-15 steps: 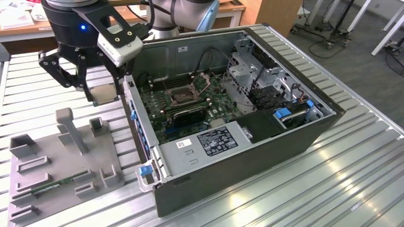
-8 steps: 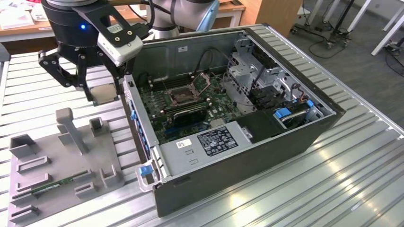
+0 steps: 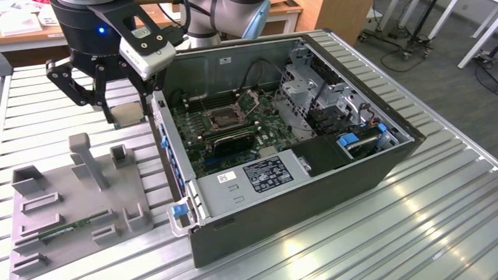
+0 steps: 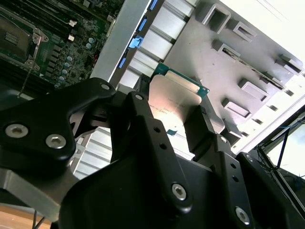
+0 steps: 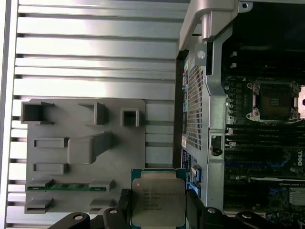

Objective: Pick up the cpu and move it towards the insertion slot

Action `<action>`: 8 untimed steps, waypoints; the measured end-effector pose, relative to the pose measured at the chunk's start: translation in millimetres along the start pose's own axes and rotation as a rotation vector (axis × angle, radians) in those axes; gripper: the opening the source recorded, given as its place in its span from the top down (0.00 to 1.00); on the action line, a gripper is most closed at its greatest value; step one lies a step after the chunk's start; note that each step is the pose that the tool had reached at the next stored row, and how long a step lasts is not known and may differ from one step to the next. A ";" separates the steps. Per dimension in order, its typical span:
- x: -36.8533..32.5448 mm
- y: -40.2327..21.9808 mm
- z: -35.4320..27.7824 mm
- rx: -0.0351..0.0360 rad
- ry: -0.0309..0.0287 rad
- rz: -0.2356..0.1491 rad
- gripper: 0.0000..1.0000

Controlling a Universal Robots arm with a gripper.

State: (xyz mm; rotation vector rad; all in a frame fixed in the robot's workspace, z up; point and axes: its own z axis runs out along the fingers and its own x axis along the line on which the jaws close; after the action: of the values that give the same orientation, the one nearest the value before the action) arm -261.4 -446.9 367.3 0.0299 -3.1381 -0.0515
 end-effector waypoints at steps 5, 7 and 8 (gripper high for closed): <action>-2.1 0.0 -0.1 0.0001 0.0001 0.000 0.46; -3.6 -0.1 -0.1 0.0001 0.0001 0.000 0.46; -4.3 -0.1 -0.1 0.0001 0.0002 0.000 0.46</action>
State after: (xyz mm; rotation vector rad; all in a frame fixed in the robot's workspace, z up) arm -257.1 -446.9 367.4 0.0299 -3.1379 -0.0512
